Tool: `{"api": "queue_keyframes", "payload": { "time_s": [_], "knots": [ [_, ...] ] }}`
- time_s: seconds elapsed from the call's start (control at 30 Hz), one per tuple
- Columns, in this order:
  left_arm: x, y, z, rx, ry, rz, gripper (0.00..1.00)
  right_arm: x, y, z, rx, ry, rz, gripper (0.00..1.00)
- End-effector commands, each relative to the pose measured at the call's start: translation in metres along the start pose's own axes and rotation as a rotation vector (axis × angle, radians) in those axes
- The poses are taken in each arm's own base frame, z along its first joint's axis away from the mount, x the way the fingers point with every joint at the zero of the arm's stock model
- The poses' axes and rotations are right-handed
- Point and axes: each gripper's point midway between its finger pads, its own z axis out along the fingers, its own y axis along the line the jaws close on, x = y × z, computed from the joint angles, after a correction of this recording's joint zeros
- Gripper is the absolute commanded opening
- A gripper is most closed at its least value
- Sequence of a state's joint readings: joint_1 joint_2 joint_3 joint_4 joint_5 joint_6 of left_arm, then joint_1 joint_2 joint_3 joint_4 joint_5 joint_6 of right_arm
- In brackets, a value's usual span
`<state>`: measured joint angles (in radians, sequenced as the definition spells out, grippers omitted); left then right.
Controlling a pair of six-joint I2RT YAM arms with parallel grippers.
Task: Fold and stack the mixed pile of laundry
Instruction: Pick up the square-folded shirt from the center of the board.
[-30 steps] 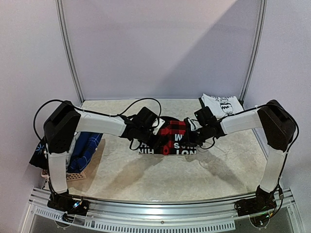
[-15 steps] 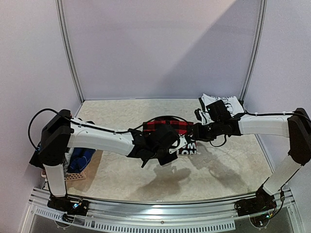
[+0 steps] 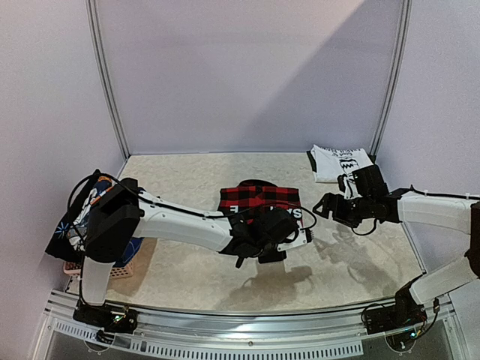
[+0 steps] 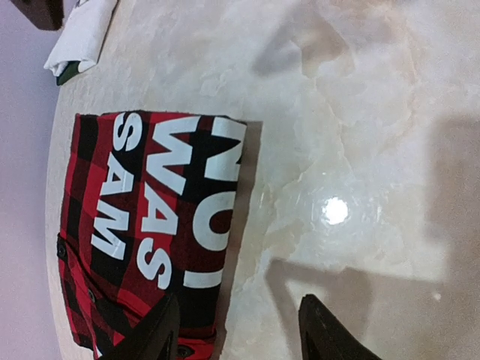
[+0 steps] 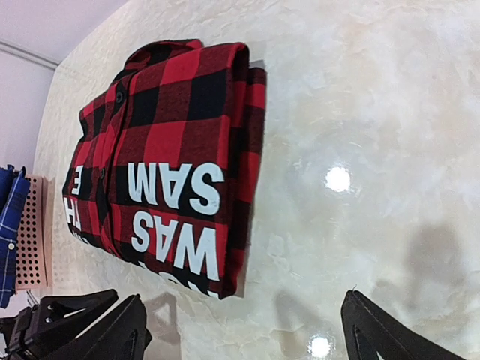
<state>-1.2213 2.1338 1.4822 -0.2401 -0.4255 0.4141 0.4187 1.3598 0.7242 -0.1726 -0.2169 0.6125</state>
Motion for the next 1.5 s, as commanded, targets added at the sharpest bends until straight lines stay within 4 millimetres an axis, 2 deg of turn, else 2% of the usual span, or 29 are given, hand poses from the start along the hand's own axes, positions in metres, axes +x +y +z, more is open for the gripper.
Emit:
{"api": "queue_keyframes", "payload": {
  "time_s": [0.0, 0.17, 0.37, 0.83, 1.03, 1.23, 1.4, 1.47],
  "knots": [
    [-0.013, -0.017, 0.009, 0.042, -0.012, 0.068, 0.55, -0.005, -0.012, -0.009, 0.010, -0.049, 0.048, 0.92],
    [-0.025, -0.022, 0.024, 0.047, -0.027, 0.106, 0.54, -0.002, -0.017, -0.008, 0.006, -0.043, 0.058, 0.93],
    [-0.028, -0.022, 0.044, 0.019, -0.014, 0.159, 0.51, 0.002, -0.020, -0.007, 0.005, -0.036, 0.063, 0.93],
    [-0.019, 0.001, 0.078, -0.081, 0.024, 0.198, 0.40, 0.002, -0.024, -0.006, 0.011, -0.035, 0.072, 0.93],
    [-0.020, 0.009, 0.085, -0.111, 0.005, 0.176, 0.29, 0.002, -0.024, -0.001, 0.004, -0.028, 0.077, 0.93],
    [-0.021, 0.018, 0.087, -0.110, -0.019, 0.128, 0.00, -0.001, -0.019, 0.010, -0.023, -0.005, 0.094, 0.93],
    [-0.023, 0.027, 0.072, -0.117, -0.073, 0.071, 0.00, -0.006, -0.012, 0.022, -0.053, 0.022, 0.111, 0.93],
    [-0.028, 0.036, 0.061, -0.122, -0.126, 0.015, 0.00, -0.009, -0.004, 0.026, -0.088, 0.037, 0.118, 0.93]
  ]
}}
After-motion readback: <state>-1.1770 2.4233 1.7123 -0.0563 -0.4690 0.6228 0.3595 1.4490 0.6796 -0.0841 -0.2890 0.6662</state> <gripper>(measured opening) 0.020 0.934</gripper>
